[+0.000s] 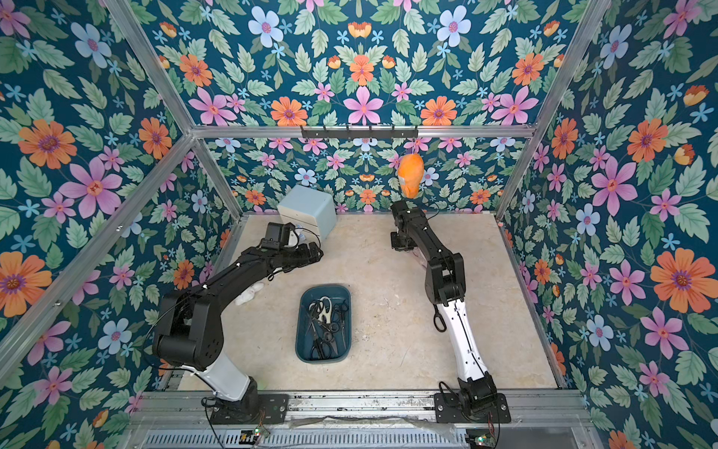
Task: Put the scissors into the storage box
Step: Pick up the scissors from the center of the board.
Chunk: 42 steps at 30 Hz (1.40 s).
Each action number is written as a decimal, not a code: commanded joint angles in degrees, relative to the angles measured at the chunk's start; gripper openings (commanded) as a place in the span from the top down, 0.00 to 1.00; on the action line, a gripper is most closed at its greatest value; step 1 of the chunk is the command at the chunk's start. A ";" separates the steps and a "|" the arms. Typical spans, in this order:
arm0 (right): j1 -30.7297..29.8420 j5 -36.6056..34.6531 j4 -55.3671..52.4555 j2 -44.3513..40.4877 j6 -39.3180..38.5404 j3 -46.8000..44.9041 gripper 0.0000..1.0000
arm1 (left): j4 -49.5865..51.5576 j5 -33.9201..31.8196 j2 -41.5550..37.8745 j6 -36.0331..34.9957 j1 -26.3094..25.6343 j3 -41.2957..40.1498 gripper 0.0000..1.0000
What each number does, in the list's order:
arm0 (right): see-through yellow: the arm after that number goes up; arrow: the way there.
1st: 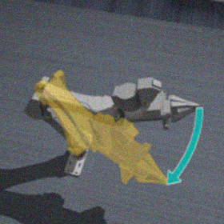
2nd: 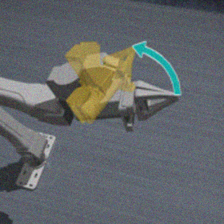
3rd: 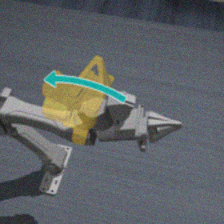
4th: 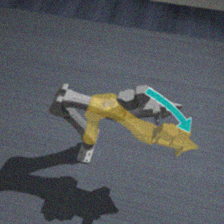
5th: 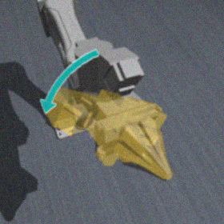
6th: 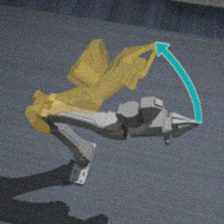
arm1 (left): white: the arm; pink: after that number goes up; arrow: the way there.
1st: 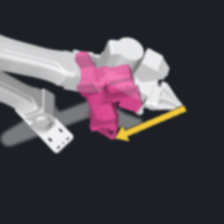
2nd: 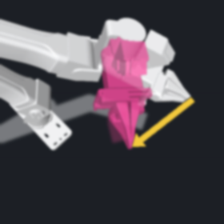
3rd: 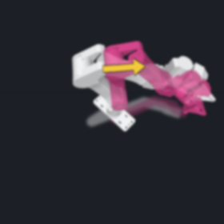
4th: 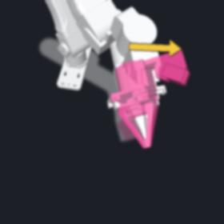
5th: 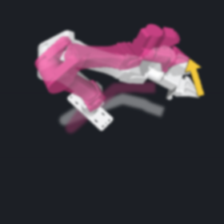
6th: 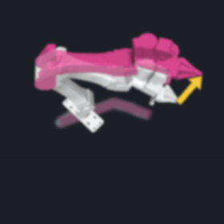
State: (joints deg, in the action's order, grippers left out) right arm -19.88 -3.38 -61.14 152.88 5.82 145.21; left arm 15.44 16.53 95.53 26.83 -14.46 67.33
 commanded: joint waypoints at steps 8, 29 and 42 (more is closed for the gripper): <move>0.28 3.13 -2.24 0.70 -0.59 -2.87 0.89 | 0.09 -0.38 -0.66 -0.11 0.00 0.02 0.02; 0.28 8.60 -0.16 -4.05 5.02 -4.93 1.00 | -7.82 -7.87 -5.21 -4.38 0.72 -7.74 0.02; -1.54 17.04 12.55 -22.88 28.04 -22.77 1.00 | -13.27 -8.71 -7.45 -7.22 1.28 -12.35 0.02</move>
State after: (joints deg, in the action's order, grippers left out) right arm -20.25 11.20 -54.57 133.80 25.67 126.43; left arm 4.67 8.47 88.82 20.86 -13.17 54.19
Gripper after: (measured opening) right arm 0.066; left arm 0.984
